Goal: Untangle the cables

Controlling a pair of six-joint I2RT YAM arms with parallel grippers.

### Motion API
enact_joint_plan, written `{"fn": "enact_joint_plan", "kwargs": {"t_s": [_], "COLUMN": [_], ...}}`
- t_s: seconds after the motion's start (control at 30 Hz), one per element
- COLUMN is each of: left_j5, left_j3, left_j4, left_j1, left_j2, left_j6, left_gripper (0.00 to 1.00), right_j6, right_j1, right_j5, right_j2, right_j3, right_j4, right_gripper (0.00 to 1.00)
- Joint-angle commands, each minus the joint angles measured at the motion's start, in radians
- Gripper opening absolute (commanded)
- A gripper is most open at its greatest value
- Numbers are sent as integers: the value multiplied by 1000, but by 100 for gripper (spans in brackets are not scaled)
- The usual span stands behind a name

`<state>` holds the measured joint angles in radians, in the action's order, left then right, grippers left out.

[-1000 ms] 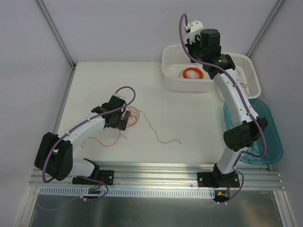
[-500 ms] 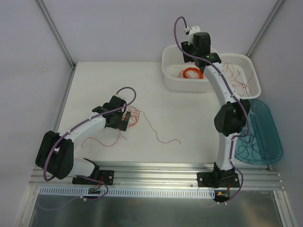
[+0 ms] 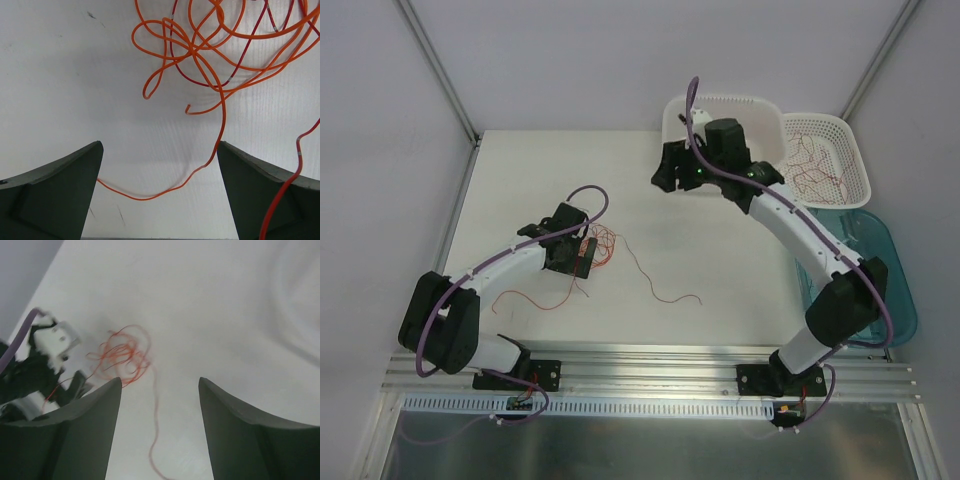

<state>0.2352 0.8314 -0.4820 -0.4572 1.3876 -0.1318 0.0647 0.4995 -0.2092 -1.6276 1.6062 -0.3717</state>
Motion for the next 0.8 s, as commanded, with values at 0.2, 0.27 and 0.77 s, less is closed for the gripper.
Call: {"fn": "enact_joint_plan", "kwargs": {"t_s": [0.2, 0.27, 0.77], "left_j5": [-11, -42, -106], "left_j3": [109, 135, 221], "left_j4": [-121, -147, -222], "left_j1": [2, 2, 2], "left_j2": [28, 48, 83], "left_j6": [-120, -146, -265], "left_gripper": [99, 99, 99], "right_j6": [-177, -189, -97], "right_j1": [290, 342, 534], "right_j5": [-219, -223, -197], "right_j2": [181, 184, 38], "right_j3": [-431, -474, -470], "right_j4": [439, 493, 614], "right_gripper": [66, 65, 65]}}
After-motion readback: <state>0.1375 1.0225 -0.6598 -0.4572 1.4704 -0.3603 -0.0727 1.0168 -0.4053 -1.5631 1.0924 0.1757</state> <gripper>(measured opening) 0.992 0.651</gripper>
